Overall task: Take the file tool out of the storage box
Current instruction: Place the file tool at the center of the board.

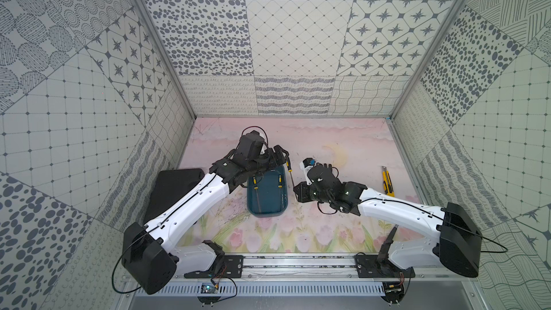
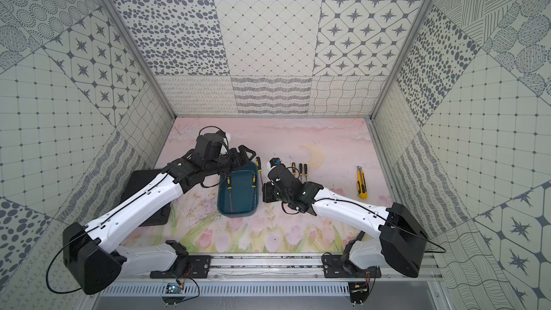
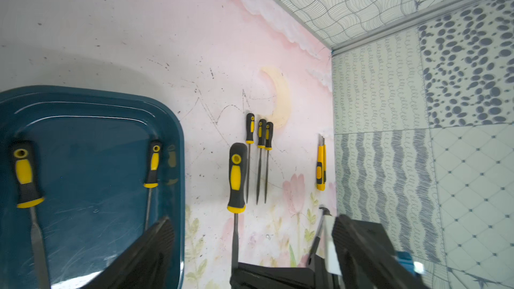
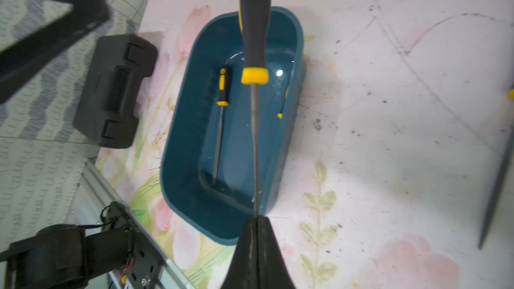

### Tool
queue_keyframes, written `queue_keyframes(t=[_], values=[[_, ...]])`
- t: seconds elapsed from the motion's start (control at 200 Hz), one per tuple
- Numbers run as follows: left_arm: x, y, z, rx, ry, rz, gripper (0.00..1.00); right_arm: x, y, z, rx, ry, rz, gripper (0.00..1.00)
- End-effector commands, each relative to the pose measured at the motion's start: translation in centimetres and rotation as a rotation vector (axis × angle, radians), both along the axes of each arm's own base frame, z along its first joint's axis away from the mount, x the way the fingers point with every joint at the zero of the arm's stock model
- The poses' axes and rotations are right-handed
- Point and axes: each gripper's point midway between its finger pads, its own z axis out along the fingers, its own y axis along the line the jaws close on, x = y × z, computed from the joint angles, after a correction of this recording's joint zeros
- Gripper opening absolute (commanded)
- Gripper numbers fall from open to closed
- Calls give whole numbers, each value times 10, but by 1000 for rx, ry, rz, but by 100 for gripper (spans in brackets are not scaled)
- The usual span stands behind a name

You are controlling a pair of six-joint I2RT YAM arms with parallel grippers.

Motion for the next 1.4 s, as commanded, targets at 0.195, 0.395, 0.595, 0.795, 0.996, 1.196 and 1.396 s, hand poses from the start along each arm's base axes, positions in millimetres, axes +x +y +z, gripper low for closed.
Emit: queue_keyframes(t=[0.195,0.395,0.595,0.795,0.996,1.196,1.396], values=[[-36,39,-7,238,-11,-57,99,40,-53,-22,-298,-54,-227,0],[-52,50,-30,271,31,-59,99,56,-66,-51,-370,10,-266,0],[-57,50,-43,275,59,-67,99,66,-74,-76,-436,51,-269,0],[-61,53,-67,278,105,-53,99,71,-80,-92,-465,88,-267,0],[-62,53,-69,278,114,-52,99,77,-85,-104,-479,107,-279,0],[-61,50,-76,276,136,-58,99,79,-86,-114,-489,122,-285,0],[-61,48,-80,272,144,-61,99,76,-86,-120,-485,137,-286,0]])
